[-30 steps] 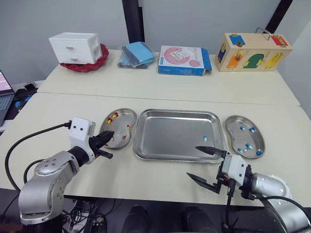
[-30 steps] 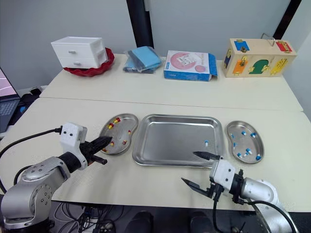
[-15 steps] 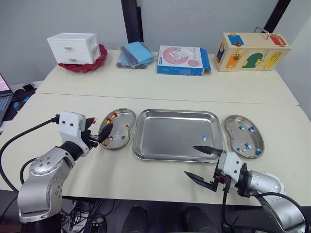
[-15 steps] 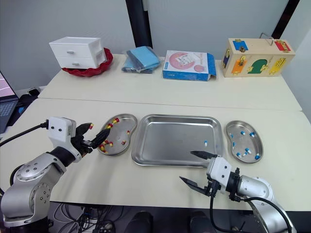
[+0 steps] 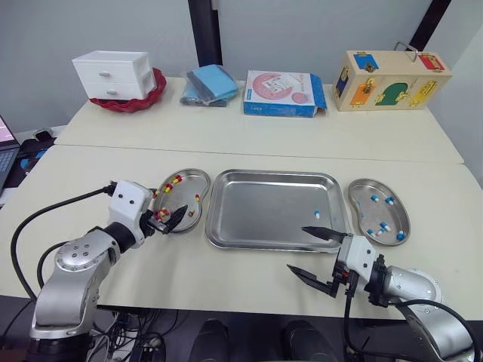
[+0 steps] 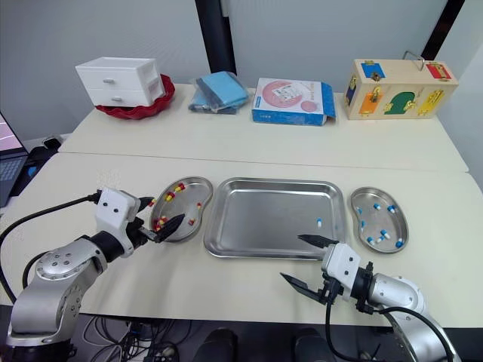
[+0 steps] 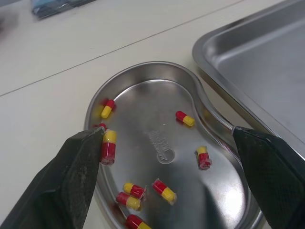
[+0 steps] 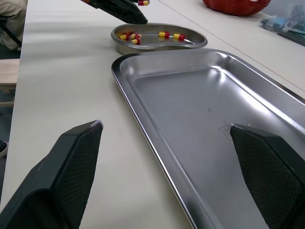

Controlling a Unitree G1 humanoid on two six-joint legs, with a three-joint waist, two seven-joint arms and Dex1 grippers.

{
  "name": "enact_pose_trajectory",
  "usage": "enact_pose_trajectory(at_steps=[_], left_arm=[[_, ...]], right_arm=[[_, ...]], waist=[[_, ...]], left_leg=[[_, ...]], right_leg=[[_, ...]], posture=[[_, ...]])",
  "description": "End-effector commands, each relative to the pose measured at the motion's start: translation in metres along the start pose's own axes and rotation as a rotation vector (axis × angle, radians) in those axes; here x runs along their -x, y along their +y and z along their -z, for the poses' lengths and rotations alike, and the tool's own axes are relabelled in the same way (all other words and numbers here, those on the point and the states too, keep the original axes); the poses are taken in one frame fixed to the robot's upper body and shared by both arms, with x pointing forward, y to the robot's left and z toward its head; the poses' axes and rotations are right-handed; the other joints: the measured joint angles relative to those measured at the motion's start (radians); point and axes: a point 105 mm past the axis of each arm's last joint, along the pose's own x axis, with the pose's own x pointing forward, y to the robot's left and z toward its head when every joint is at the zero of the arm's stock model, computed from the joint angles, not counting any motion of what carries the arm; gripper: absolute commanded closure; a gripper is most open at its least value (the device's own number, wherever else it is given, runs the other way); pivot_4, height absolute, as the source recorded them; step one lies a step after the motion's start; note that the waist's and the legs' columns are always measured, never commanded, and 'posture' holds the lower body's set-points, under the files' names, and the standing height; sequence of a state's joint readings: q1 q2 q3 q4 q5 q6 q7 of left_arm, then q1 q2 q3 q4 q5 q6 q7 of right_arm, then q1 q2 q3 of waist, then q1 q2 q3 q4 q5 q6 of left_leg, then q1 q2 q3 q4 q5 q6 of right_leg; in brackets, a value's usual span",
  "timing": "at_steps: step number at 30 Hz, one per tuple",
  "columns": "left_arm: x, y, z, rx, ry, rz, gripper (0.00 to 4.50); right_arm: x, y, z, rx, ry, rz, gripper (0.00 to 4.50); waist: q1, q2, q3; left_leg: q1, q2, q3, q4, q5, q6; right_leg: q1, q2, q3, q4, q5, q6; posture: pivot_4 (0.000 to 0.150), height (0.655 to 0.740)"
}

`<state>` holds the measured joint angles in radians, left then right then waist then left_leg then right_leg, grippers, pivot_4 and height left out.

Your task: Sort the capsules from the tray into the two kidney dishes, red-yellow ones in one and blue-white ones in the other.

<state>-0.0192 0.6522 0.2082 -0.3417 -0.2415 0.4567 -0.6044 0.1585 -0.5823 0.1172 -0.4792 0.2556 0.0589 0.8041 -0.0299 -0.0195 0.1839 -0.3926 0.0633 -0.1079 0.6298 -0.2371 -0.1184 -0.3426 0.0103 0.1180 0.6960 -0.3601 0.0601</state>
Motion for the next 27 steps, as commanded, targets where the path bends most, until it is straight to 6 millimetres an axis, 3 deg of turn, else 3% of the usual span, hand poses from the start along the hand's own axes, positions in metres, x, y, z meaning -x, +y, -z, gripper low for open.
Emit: enact_pose_trajectory(at_steps=[1,4,12,22,27], left_arm=[[0.001,0.002,-0.007,-0.139,-0.042,0.015,0.07],[0.001,0.006,-0.001,-0.12,-0.043,0.001,0.07],[0.0,-0.001,-0.007,0.172,-0.096,0.051,0.07],[0.0,-0.003,-0.013,0.063,-0.102,0.088,0.07],[0.003,-0.009,-0.011,-0.124,-0.078,0.191,0.07]], right_arm=[[0.002,0.0,-0.011,0.032,-0.028,0.005,0.0],[0.003,0.0,-0.011,0.032,-0.026,0.01,0.0],[0.003,0.002,-0.011,0.025,-0.023,0.016,0.0],[0.003,0.003,-0.01,0.018,-0.02,0.024,0.0],[0.003,0.003,-0.01,0.017,-0.019,0.025,0.0]], waist=[[0.0,0.0,0.0],[0.0,0.0,0.0],[0.0,0.0,0.0],[-0.001,0.0,0.0],[-0.001,0.0,0.0]], left_leg=[[0.0,0.0,0.0,0.0,0.0,0.0],[0.0,0.0,0.0,0.0,0.0,0.0],[-0.001,0.0,0.0,0.0,0.0,0.0],[0.0,0.0,0.0,0.0,0.0,0.0],[-0.001,0.0,0.0,0.0,0.0,0.0]], right_leg=[[0.0,0.0,0.0,0.0,0.0,0.0],[0.0,0.0,0.0,0.0,0.0,0.0],[0.0,0.0,0.0,0.0,0.0,0.0],[0.0,0.0,0.0,0.0,0.0,0.0],[0.0,0.0,0.0,0.0,0.0,0.0]], posture=[[0.15,0.74],[0.15,0.74],[0.15,0.74],[0.15,0.74],[0.15,0.74]])
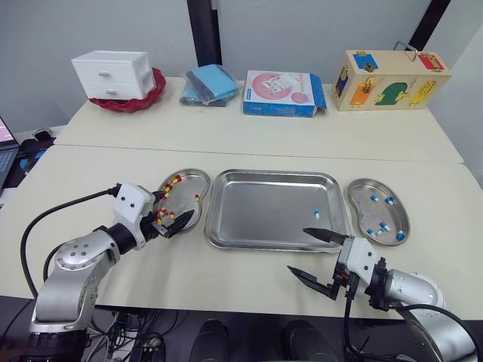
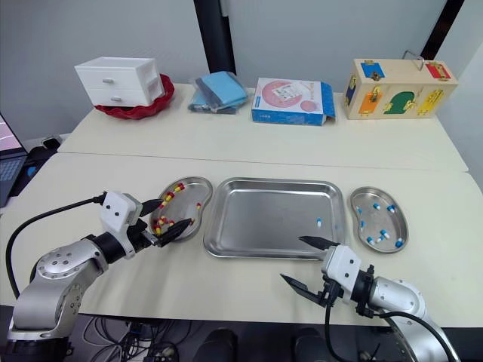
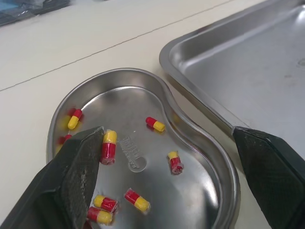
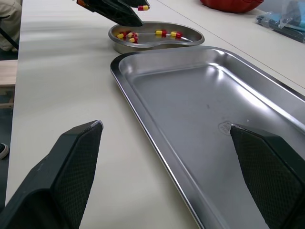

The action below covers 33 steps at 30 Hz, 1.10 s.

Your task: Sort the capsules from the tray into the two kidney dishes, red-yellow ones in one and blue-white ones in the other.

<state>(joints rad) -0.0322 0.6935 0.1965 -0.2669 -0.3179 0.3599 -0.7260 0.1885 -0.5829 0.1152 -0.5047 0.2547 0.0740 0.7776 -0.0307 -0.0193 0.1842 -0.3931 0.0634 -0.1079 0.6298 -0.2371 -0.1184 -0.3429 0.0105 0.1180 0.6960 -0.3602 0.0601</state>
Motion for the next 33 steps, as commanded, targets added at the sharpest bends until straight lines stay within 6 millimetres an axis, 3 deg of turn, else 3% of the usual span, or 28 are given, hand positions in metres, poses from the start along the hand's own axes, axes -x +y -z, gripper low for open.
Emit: enact_pose_trajectory(at_steps=[1,3,8,10,12,16,19,27,33], left_arm=[[0.003,-0.003,-0.008,-0.187,-0.007,0.07,0.07],[0.004,-0.001,-0.006,-0.312,0.001,0.102,0.07],[0.004,0.009,-0.012,-0.393,-0.058,0.067,0.07],[0.003,0.017,-0.009,-0.245,-0.066,-0.002,0.07],[0.0,0.029,-0.011,0.106,-0.106,-0.097,0.07],[-0.002,0.017,-0.014,-0.137,-0.063,-0.017,0.07],[-0.004,0.029,-0.019,0.116,-0.115,-0.107,0.07],[0.002,0.023,-0.034,0.096,-0.127,-0.056,0.07],[0.034,0.009,-0.038,0.159,-0.085,0.081,0.07]], right_arm=[[0.001,0.001,-0.011,0.034,-0.029,0.004,0.0],[0.001,0.001,-0.011,0.034,-0.029,0.004,0.0],[0.001,0.002,-0.012,0.032,-0.03,0.004,0.0],[0.001,0.002,-0.012,0.031,-0.029,0.004,0.0],[0.001,0.002,-0.012,0.029,-0.029,0.005,0.0],[0.002,0.003,-0.012,0.029,-0.026,0.005,0.0],[0.002,0.003,-0.012,0.027,-0.025,0.006,0.0],[0.003,0.004,-0.013,0.026,-0.024,0.007,0.0],[0.01,0.0,-0.014,0.033,-0.023,0.044,0.0]], waist=[[0.0,0.0,0.0],[0.0,0.0,0.0],[0.001,0.0,0.0],[0.0,0.001,0.0],[0.001,0.001,0.0],[-0.002,-0.001,0.001],[-0.001,-0.001,0.001],[-0.001,-0.001,0.001],[-0.006,-0.001,0.001]], left_leg=[[0.0,0.0,0.0,0.0,0.0,0.0],[0.0,0.0,0.0,0.0,0.0,0.0],[0.0,0.0,0.0,0.0,0.0,0.0],[0.0,0.0,0.001,0.0,0.0,0.0],[-0.001,0.0,0.0,0.0,0.0,0.0],[-0.001,0.001,-0.001,0.0,0.0,0.0],[-0.001,0.001,0.0,0.0,0.0,0.0],[-0.001,0.001,0.0,0.0,0.0,0.0],[-0.001,0.001,0.0,-0.001,0.0,0.0]], right_leg=[[0.0,0.0,0.0,0.0,0.0,0.0],[0.0,0.0,0.0,0.0,0.0,0.0],[-0.001,0.0,0.0,0.0,0.0,0.0],[-0.001,0.0,0.0,0.0,0.0,0.0],[0.0,0.0,0.0,0.0,0.0,0.0],[-0.001,0.001,-0.001,0.0,0.0,0.0],[-0.001,0.0,0.0,0.0,0.0,0.0],[-0.001,0.0,-0.001,0.0,0.0,0.0],[-0.001,0.001,0.0,0.0,0.0,0.0]], posture=[[0.15,0.74],[0.15,0.74],[0.15,0.74],[0.15,0.74],[0.15,0.74],[0.15,0.74],[0.15,0.74],[0.15,0.74],[0.15,0.74]])
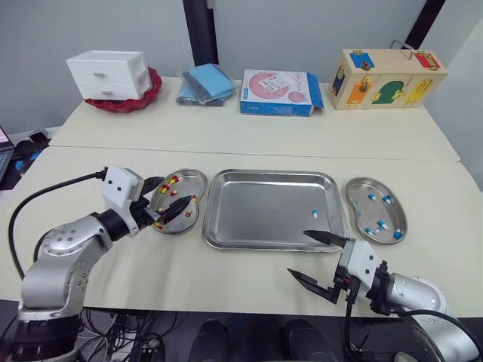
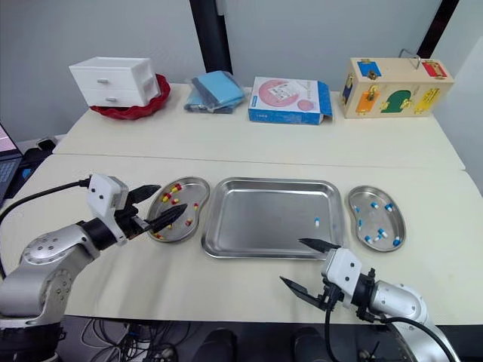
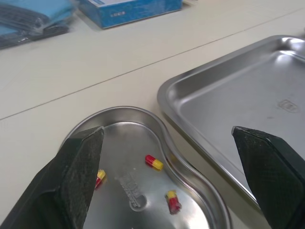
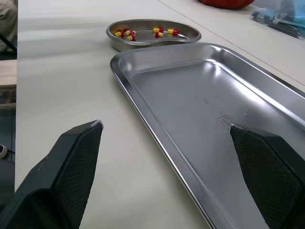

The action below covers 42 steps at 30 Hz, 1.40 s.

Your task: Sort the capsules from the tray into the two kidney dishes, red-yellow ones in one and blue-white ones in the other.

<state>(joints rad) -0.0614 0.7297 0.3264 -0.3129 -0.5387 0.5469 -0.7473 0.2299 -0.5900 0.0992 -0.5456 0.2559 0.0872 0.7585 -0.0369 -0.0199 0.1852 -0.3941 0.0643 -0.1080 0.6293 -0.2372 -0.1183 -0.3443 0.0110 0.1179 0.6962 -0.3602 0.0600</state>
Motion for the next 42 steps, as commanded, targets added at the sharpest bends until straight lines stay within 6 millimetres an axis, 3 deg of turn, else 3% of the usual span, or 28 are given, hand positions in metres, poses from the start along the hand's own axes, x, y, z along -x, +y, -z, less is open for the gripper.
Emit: enact_pose_trajectory(at_steps=[1,6,10,19,25,35,39,42], left_arm=[[0.023,-0.01,-0.013,0.002,0.015,0.092,0.07],[0.048,-0.013,0.0,0.05,0.111,0.145,0.07],[0.076,-0.001,0.028,0.057,0.188,0.056,0.07],[0.112,-0.015,0.077,0.168,0.275,-0.039,0.07],[0.115,-0.035,0.086,0.2,0.279,-0.039,0.07],[0.114,-0.033,0.084,0.187,0.276,-0.092,0.07],[0.11,-0.034,0.079,0.119,0.276,-0.025,0.07],[0.1,-0.048,0.071,0.073,0.257,0.101,0.07]], right_arm=[[0.007,-0.004,-0.013,0.037,-0.032,0.032,0.0],[0.019,-0.006,-0.012,0.037,-0.008,0.066,0.0],[0.051,-0.013,-0.004,0.022,0.076,0.135,0.0],[0.115,-0.033,0.022,-0.045,0.246,0.264,0.0],[0.126,-0.036,0.029,-0.056,0.281,0.265,0.0],[0.129,-0.035,0.032,-0.081,0.3,0.256,0.0],[0.131,-0.034,0.033,-0.087,0.32,0.254,0.0],[0.131,-0.032,0.032,-0.082,0.331,0.25,0.0]], waist=[[0.001,0.0,0.0],[0.005,0.0,0.0],[0.005,0.001,0.0],[0.005,-0.001,0.0],[0.004,-0.001,0.0],[0.004,-0.002,0.0],[0.005,-0.002,0.0],[0.005,-0.001,0.0]], left_leg=[[0.0,0.0,0.0,0.0,0.0,0.0],[0.0,0.0,0.0,0.0,0.0,0.0],[0.0,0.0,0.001,0.0,0.0,0.0],[0.001,0.0,0.003,-0.001,0.0,0.0],[0.001,0.0,0.003,-0.001,0.0,0.0],[0.001,0.0,0.003,-0.001,0.0,0.0],[0.001,0.0,0.003,-0.001,0.0,0.0],[0.001,0.0,0.003,-0.001,0.0,0.0]], right_leg=[[0.0,0.0,0.0,0.0,0.0,0.0],[0.0,0.0,0.0,0.0,0.0,0.0],[0.0,-0.001,0.001,-0.001,0.0,0.0],[0.001,-0.001,0.002,-0.002,-0.001,-0.001],[0.001,-0.001,0.003,-0.004,-0.001,-0.001],[0.001,-0.001,0.003,-0.004,-0.001,-0.001],[0.001,-0.001,0.003,-0.004,-0.001,-0.001],[0.001,-0.001,0.003,-0.004,-0.001,-0.001]], posture=[[0.15,0.74],[0.15,0.74],[0.15,0.74],[0.15,0.74],[0.15,0.74],[0.15,0.74],[0.15,0.74],[0.15,0.74]])
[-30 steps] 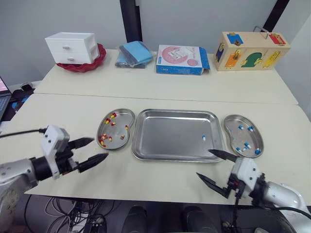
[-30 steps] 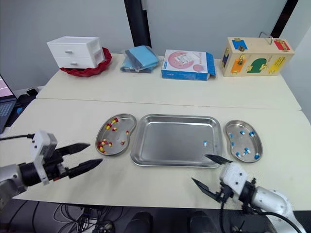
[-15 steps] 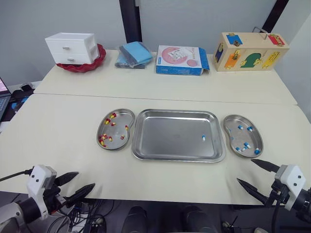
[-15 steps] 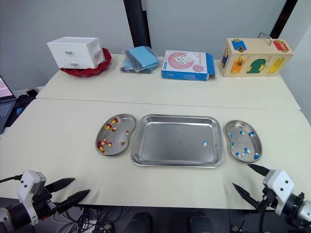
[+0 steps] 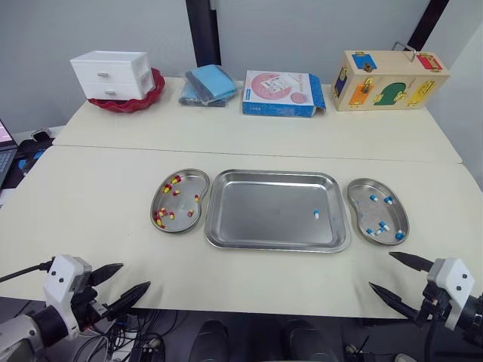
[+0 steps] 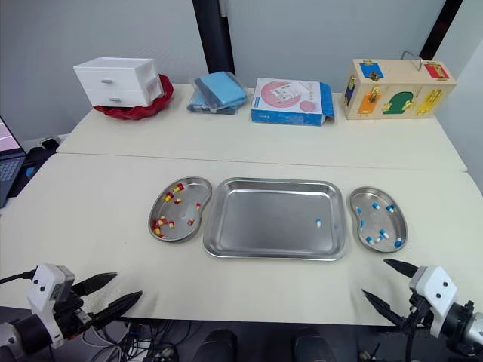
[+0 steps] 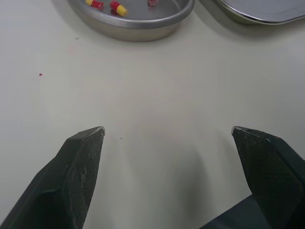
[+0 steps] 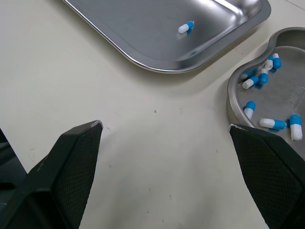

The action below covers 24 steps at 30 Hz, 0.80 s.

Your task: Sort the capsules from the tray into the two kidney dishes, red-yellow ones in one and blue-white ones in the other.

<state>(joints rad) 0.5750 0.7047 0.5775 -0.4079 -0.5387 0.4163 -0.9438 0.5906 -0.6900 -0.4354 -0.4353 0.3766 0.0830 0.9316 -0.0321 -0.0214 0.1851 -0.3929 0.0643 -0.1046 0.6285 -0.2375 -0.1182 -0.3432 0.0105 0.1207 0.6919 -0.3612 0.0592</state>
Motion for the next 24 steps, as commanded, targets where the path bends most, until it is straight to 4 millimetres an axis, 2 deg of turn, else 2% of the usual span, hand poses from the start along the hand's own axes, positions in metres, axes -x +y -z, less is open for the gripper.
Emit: enact_pose_trajectory(at_steps=[1,3,9,17,24], left_arm=[[-0.008,-0.019,-0.014,-0.096,-0.022,0.141,0.07],[-0.02,-0.039,-0.026,-0.147,-0.055,0.272,0.07],[-0.048,-0.074,-0.046,-0.241,-0.165,0.49,0.07],[-0.06,-0.084,-0.06,-0.254,-0.404,0.539,0.07],[-0.063,-0.082,-0.05,-0.293,-0.398,0.56,0.07]], right_arm=[[0.004,0.0,-0.009,0.033,-0.007,0.005,0.0],[0.006,0.006,-0.011,0.028,-0.006,-0.018,0.0],[0.005,0.027,-0.025,0.022,-0.024,-0.061,0.0],[-0.014,0.054,-0.045,0.012,-0.075,-0.076,0.0],[-0.052,0.053,-0.064,-0.045,-0.112,0.011,0.0]], waist=[[0.0,0.0,0.0],[0.0,0.0,0.0],[0.001,0.002,-0.001],[-0.002,0.003,-0.001],[0.0,0.002,-0.001]], left_leg=[[0.0,0.0,0.0,0.0,0.0,0.0],[0.0,0.0,0.0,0.0,0.0,0.0],[0.0,0.0,0.0,0.0,0.0,0.0],[0.0,0.0,0.0,0.0,0.0,0.0],[0.0,0.0,0.0,0.0,0.0,0.0]], right_leg=[[0.0,0.0,0.0,0.0,0.0,0.0],[0.0,0.0,0.0,-0.001,0.0,0.0],[0.001,0.0,0.0,-0.001,0.0,0.0],[0.001,0.0,0.0,-0.001,0.0,0.0],[0.001,0.0,0.0,-0.001,0.0,0.0]], posture=[[0.15,0.74],[0.15,0.74],[0.15,0.74],[0.15,0.74],[0.15,0.74]])
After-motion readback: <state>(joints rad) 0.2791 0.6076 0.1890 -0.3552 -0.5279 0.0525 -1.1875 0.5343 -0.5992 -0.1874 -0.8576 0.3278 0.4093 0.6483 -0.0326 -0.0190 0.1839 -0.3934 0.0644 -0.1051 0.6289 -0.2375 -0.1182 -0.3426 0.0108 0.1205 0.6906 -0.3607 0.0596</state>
